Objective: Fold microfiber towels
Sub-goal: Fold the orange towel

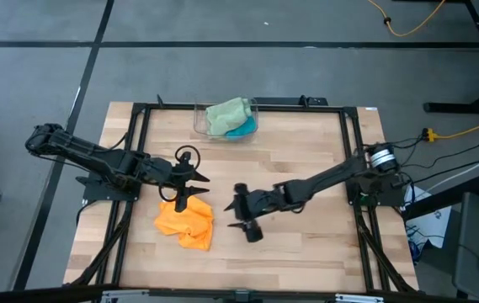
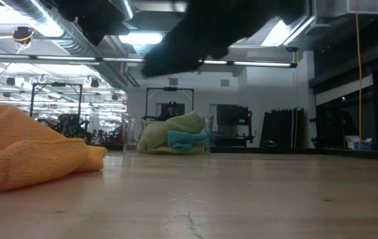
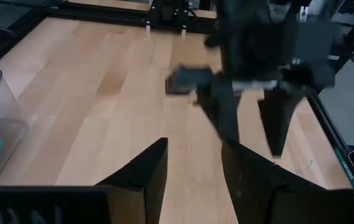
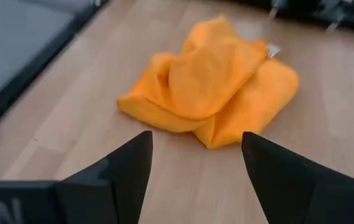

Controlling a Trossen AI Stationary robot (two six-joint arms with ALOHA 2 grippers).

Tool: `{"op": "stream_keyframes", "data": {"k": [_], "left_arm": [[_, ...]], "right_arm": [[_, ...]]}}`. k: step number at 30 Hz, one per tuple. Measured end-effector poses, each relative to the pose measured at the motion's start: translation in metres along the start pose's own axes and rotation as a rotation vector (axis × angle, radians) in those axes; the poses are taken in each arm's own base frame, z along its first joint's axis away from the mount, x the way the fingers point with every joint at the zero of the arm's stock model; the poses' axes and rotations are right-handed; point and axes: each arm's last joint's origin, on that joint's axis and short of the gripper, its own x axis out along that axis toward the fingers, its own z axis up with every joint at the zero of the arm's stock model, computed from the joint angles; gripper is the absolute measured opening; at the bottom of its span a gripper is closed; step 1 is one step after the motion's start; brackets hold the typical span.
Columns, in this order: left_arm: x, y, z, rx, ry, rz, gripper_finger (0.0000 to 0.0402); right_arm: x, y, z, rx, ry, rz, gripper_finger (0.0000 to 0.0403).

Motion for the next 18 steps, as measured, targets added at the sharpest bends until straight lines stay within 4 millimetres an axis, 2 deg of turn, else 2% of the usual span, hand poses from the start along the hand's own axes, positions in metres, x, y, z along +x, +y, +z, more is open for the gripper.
{"op": "stream_keyframes", "data": {"k": [6, 13, 18], "left_arm": [[0.000, 0.000, 0.000, 0.001, 0.004, 0.000, 0.0142], [0.000, 0.001, -0.002, 0.006, 0.025, 0.006, 0.0142], [0.000, 0.001, -0.003, 0.006, 0.026, 0.007, 0.0142]], "right_arm": [[0.044, 0.003, 0.009, -0.127, 0.170, 0.028, 0.0249], [0.073, 0.022, 0.018, -0.295, 0.160, 0.184, 0.0249], [0.090, 0.031, 0.019, -0.410, 0.143, 0.216, 0.0249]]}}
